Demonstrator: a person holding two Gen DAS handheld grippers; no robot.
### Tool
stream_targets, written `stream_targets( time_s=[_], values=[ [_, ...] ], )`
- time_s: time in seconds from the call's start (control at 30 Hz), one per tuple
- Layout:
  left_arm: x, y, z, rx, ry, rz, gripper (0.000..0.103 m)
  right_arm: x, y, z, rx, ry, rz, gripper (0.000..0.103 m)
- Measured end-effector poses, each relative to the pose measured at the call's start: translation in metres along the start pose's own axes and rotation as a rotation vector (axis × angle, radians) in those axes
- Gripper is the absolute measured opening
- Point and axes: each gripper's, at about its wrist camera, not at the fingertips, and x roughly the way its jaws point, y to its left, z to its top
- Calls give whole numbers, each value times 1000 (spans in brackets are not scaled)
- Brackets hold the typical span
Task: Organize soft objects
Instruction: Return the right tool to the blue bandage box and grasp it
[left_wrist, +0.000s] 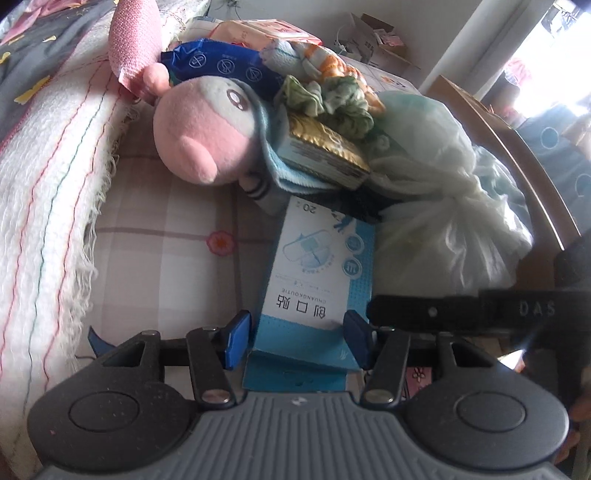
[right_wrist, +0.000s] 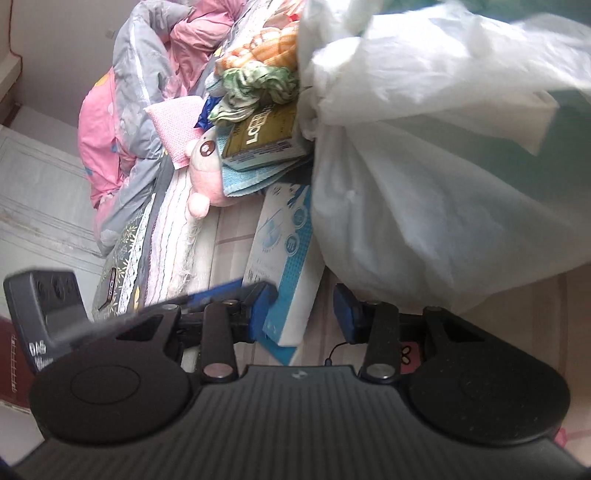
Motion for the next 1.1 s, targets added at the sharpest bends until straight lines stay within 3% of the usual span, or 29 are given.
stream_targets(
  time_s=[0.3,0.47,0.5,0.63,0.93,1.1],
  values=[
    [-6,-15,-25,4,15,-28,55,13,-9,-1,51,13,38,39],
    [-17,-19,-44,16,52,-55,56,9,-8,-10,40,87,49,39],
    [-21,-19,-46,18,51,-53,61,8,-8,-14,36,111,56,39],
    [-35,-24,-50,34,-9,-15,83,2,-4,-19,-3,116,36,39],
    [-6,-33,-35,-5,20,0,85,11,9,-11,-77,62,-24,38],
    [3,-44,-36,45,3,95,85,16,15,-10,-99,58,-36,38]
  ],
)
